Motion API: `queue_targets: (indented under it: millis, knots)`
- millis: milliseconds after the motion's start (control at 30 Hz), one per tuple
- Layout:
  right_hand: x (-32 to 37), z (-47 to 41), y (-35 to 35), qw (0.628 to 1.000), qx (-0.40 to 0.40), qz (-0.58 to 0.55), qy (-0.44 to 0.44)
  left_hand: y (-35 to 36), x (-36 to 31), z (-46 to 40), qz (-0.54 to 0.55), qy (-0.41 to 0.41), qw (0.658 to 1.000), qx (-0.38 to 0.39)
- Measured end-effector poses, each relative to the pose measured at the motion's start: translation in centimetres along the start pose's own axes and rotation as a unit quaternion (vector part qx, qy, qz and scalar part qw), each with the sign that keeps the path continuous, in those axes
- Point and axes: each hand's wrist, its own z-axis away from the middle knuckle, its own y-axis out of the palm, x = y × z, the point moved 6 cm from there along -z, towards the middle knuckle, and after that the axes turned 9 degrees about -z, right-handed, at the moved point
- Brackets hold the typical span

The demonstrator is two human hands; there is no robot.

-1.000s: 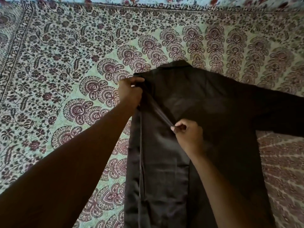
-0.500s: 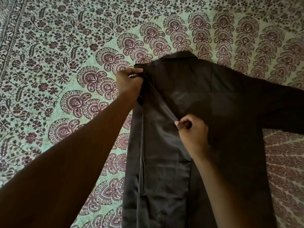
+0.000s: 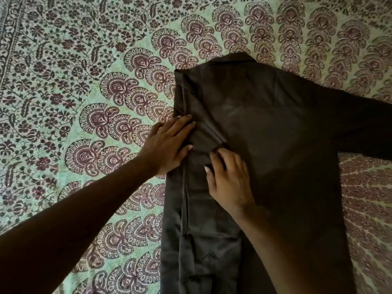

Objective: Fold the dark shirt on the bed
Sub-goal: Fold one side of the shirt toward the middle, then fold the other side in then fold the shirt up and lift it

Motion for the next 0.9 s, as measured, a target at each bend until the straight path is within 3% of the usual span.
queue_targets:
  millis: [133,333,433,500,567,633,800,900]
  knots:
    - [-0.1,3.1,-0.6,0.998,-0.017,0.003,0.066,1.1,-0.4,0.0,0.031,-0.022,0.999,0.03]
    - [4.7,9.6,1.7,0.997,0.082,-0.004,-0.01,0.2,-1.7,-0.1,0.042,-0.057,0.995,0.069]
    - [5.2,11.5,0.6,1.0,0.02,0.002,0.021,-2.4,-3.2,1.6,0.038,-0.109,0.993,0.024]
    - [5.7,12.5,-0.1,0.999,-0.012,0.01,0.048,-3.3,-5.1,3.7,0.069,-0.077,0.995,0.007]
    - [6.4,13.6,0.2,0.999,0.004,-0.006,0.046,-2.8,-7.3,6.5,0.12,-0.006,0.992,0.039]
    - [6.9,14.9,0.6,0.999,0.024,-0.024,0.021,-1.5,-8.6,9.3,0.102,0.03,0.992,0.074]
    - [6.8,19.8,-0.4,0.997,-0.019,-0.071,0.017,0.3,-9.8,14.8,0.044,0.023,0.993,0.102]
    - [7.7,23.5,-0.5,0.996,0.023,-0.078,-0.02,1.6,-11.0,17.3,0.021,0.033,0.984,0.174]
